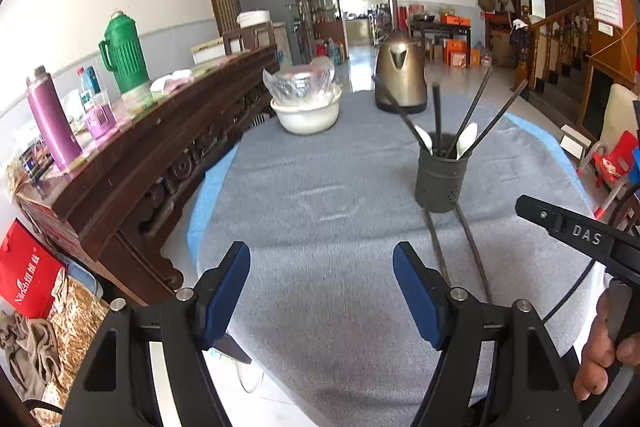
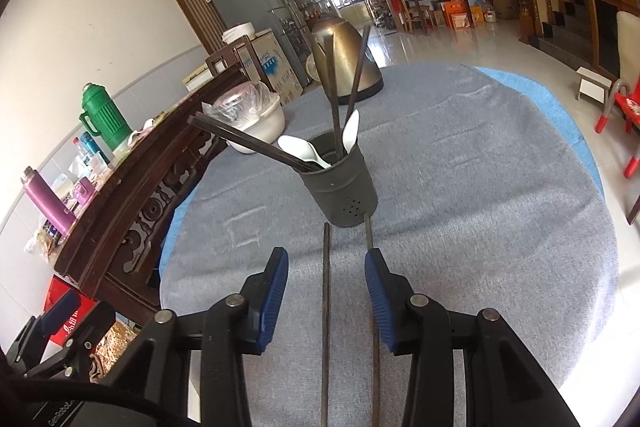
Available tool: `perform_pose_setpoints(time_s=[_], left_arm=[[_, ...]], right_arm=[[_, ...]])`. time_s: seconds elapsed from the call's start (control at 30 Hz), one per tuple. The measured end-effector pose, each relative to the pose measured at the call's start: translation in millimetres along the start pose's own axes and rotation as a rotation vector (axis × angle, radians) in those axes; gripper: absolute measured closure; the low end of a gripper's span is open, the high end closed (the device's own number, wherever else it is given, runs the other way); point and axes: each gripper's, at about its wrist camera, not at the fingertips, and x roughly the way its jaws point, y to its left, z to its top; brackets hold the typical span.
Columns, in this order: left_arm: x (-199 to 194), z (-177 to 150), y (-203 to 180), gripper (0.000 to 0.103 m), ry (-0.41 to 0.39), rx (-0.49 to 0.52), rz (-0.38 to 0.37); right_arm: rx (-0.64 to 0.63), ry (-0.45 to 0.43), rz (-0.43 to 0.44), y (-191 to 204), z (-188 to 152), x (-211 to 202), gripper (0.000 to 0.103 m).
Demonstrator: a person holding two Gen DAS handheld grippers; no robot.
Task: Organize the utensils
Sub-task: 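Move both grippers down toward the two dark chopsticks lying beside the grey cup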
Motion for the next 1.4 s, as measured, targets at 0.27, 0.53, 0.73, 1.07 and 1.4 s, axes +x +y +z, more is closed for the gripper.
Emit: perform_pose_setpoints(time_s=[0.27, 0.53, 0.73, 1.07, 1.4], left_arm=[[40, 0, -13, 0.028, 0.070, 0.012, -0.025], [85, 4, -30, 0.028, 0.150, 0.023, -0.053], [117, 2, -35, 0.028, 0.211, -0.012, -0.075], [151, 0, -46, 0.028, 0.292, -0.043, -0.121], [174, -4, -44, 0.028, 0.365, -0.087, -0.219]], right_arm=[[0.037, 0.038, -0.018, -22, 0, 21, 0.060], [0.030, 0.036, 0.011, -37, 1, 36, 0.060], [-0.025, 0.043, 0.017, -37, 2, 51, 0.060], [-0.048, 0.180, 0.004, -44, 12, 103, 0.063], [-0.058, 0.315, 0.009, -37, 8, 138, 0.081]])
